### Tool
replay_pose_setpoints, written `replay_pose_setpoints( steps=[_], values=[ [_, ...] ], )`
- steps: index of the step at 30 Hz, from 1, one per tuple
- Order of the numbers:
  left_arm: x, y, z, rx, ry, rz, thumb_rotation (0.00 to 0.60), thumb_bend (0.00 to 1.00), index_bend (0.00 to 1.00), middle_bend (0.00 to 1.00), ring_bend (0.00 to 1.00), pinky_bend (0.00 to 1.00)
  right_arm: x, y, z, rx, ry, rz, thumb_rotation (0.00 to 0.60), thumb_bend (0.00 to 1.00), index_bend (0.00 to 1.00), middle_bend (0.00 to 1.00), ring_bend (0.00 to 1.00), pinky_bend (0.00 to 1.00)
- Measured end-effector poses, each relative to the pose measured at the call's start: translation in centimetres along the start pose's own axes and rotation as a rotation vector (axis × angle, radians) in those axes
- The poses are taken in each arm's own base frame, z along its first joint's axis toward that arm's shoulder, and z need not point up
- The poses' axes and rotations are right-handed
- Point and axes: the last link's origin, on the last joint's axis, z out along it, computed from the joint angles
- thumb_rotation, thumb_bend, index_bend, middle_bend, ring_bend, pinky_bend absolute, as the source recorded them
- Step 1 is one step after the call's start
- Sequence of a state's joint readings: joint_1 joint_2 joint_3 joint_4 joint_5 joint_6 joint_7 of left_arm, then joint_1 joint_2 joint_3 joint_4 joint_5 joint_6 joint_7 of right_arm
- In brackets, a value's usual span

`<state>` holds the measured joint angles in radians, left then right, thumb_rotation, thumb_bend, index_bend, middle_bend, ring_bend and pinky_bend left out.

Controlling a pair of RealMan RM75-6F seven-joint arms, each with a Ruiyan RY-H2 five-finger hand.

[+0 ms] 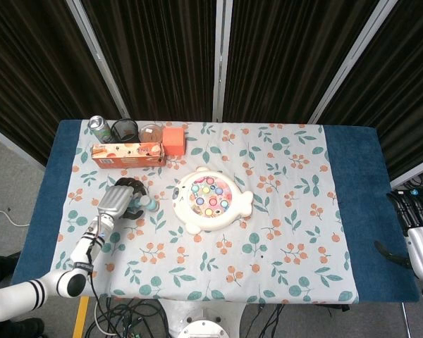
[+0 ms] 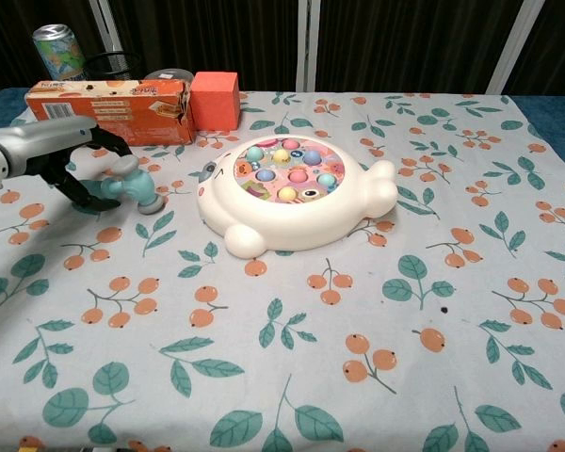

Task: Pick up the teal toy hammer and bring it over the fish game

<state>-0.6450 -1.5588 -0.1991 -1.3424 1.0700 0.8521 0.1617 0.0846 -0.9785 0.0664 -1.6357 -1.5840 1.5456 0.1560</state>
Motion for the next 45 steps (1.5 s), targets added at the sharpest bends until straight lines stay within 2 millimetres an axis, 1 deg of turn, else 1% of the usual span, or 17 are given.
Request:
replay_pose_setpoints(
  steps=[5, 20, 25, 32, 35, 45],
  values=[
    [0.0, 0.0, 0.1, 0.011, 0.010, 0.014, 0.600, 0.29, 0.39, 0.24, 0.12, 0.11, -0.2, 0.0, 0.1, 0.000, -0.006, 0.003, 0.600, 0.10, 0.00, 0.08, 0.00, 0.00],
    [-0.1, 0.5, -0.1, 0.005, 0.035, 0.061, 0.600, 0.30, 0.42, 0.32, 0.21, 0.11, -0.5, 0.1, 0.3, -0.002, -0.014, 0.008, 0.600, 0.10, 0.00, 0.09, 0.00, 0.00],
    [-0.2, 0.7, -0.1, 0.001, 0.038, 0.076, 0.600, 0.31, 0.43, 0.34, 0.23, 0.17, -0.5, 0.2, 0.4, -0.002, -0.015, 0.010, 0.600, 0.10, 0.00, 0.10, 0.00, 0.00],
    [-0.3, 0.9, -0.1, -0.003, 0.042, 0.090, 0.600, 0.31, 0.45, 0.37, 0.25, 0.22, -0.6, 0.2, 0.4, -0.004, -0.018, 0.011, 0.600, 0.10, 0.00, 0.10, 0.00, 0.00],
    [-0.4, 1.0, 0.0, -0.002, 0.050, 0.088, 0.600, 0.33, 0.47, 0.39, 0.27, 0.25, -0.6, 0.1, 0.4, -0.004, -0.018, 0.012, 0.600, 0.10, 0.00, 0.10, 0.00, 0.00],
    [-0.6, 1.5, 0.2, -0.011, 0.043, 0.081, 0.600, 0.38, 0.50, 0.43, 0.32, 0.28, -0.6, 0.3, 0.3, -0.009, -0.018, 0.015, 0.600, 0.10, 0.00, 0.10, 0.00, 0.00]
  ],
)
